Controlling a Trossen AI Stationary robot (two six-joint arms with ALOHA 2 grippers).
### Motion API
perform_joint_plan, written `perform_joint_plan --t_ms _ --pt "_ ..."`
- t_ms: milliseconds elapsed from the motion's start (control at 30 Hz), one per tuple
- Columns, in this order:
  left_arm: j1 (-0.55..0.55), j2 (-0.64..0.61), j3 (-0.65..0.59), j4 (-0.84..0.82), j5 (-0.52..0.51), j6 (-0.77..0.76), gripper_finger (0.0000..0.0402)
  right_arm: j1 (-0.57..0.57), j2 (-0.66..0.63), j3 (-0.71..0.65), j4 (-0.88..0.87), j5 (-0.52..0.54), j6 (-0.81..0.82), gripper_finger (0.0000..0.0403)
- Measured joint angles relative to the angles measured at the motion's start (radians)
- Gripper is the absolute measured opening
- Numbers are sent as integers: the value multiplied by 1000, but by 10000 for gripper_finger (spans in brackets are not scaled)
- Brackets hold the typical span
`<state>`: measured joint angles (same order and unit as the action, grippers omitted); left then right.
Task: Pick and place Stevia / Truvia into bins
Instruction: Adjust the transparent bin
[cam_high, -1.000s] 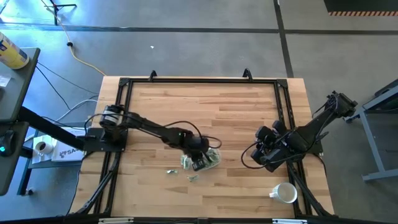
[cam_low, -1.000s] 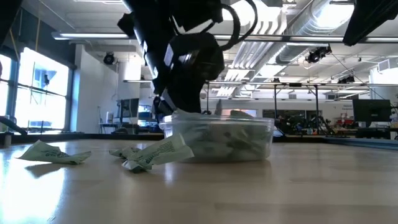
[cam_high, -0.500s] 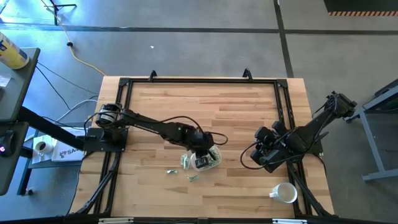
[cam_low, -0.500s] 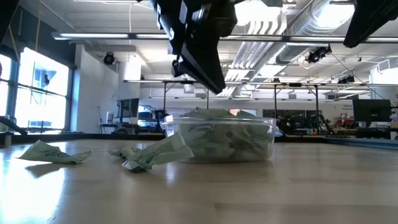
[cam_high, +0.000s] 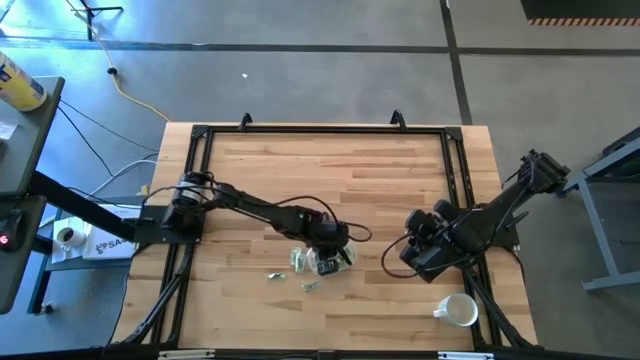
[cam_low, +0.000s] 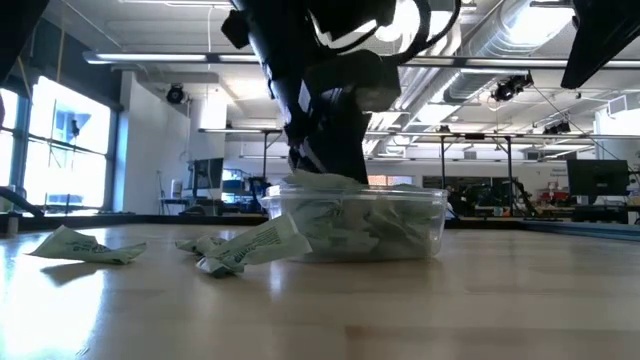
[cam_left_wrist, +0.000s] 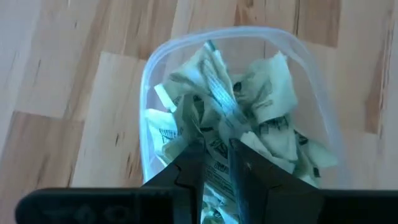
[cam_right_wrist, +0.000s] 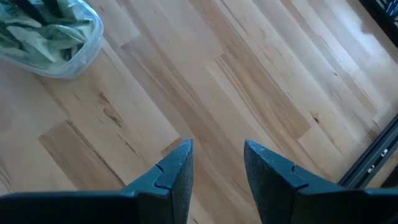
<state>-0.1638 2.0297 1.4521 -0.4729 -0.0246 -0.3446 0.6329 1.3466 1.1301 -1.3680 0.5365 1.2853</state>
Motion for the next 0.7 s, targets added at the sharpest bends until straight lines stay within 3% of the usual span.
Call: perform_joint_plan --t_ms 333,700 --pt "0 -116 84 -95 -76 34 101 18 0 0 9 31 0 134" --pt "0 -70 44 -74 132 8 101 17 1 0 5 24 0 134"
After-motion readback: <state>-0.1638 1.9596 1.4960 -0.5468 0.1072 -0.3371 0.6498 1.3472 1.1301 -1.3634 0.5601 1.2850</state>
